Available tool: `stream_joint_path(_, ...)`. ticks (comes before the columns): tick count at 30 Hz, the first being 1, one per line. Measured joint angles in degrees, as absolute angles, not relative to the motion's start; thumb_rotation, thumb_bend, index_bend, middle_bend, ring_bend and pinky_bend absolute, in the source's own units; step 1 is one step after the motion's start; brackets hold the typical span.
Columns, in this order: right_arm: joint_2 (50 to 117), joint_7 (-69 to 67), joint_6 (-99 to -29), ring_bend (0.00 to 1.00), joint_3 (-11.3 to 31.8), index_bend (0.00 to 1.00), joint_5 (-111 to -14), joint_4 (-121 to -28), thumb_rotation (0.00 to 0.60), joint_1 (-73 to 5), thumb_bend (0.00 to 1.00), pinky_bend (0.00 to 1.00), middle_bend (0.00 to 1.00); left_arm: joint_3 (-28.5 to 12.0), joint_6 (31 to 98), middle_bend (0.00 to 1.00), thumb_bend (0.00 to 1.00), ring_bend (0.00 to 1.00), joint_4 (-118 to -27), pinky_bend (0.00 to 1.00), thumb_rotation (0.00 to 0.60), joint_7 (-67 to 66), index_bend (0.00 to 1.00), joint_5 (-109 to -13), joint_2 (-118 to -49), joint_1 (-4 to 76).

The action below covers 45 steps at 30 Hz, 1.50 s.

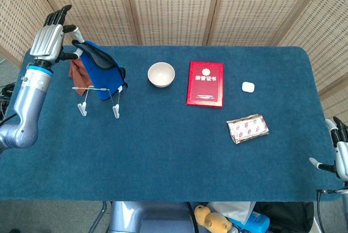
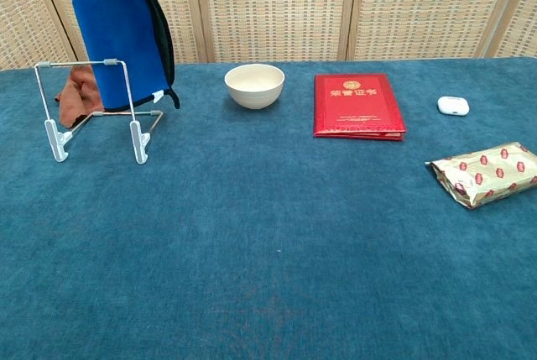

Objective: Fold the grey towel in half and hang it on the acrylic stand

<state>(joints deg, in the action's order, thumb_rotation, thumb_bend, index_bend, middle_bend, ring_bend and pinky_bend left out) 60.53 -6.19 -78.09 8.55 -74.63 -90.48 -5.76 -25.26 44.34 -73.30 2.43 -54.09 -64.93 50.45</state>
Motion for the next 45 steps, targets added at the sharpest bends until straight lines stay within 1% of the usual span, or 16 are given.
stream_joint_path(9,60.66,-5.25,-78.66,0.00,8.32,0.00,-75.31,-91.04,0.600,-5.74,0.00,0.00,0.00,-22.04,43.54,0.00,0.64,0.00,-69.88,0.00,0.600,15.93,0.82,-66.65,-62.13,46.42)
stream_joint_path(17,60.84,-4.54,-78.91,0.00,8.14,0.00,-75.60,-91.30,0.600,-5.74,0.00,0.00,0.00,-18.51,45.66,0.00,0.64,0.00,-65.85,0.00,0.600,27.04,0.82,-75.53,-60.94,44.15)
stream_joint_path(23,60.82,-4.44,-79.13,0.00,8.03,0.00,-75.83,-91.44,0.600,-5.66,0.00,0.00,0.00,-16.46,48.30,0.00,0.63,0.00,-65.54,0.00,0.600,31.13,0.82,-79.12,-60.78,43.09)
stream_joint_path(29,60.68,-4.93,-79.12,0.00,8.09,0.00,-75.82,-91.36,0.600,-5.65,0.00,0.00,0.00,-14.47,52.81,0.00,0.63,0.00,-67.22,0.00,0.600,34.54,0.82,-82.82,-59.01,41.22)
stream_joint_path(36,60.48,-5.44,-79.38,0.00,7.94,0.00,-76.39,-91.50,0.600,-5.52,0.00,0.00,0.00,-10.88,57.39,0.00,0.63,0.00,-68.47,0.00,0.600,35.94,0.82,-86.53,-56.66,37.98)
stream_joint_path(41,60.39,-5.47,-79.69,0.00,7.77,0.00,-76.91,-91.77,0.600,-5.44,0.00,0.00,0.00,-8.52,58.94,0.00,0.63,0.00,-67.53,0.00,0.600,36.05,0.82,-88.23,-57.00,36.58)
stream_joint_path(45,60.24,-5.74,-79.98,0.00,7.67,0.00,-77.27,-91.93,0.600,-5.32,0.00,0.00,0.00,-6.88,60.71,0.00,0.63,0.00,-66.36,0.00,0.600,35.85,0.82,-89.63,-58.65,35.65)
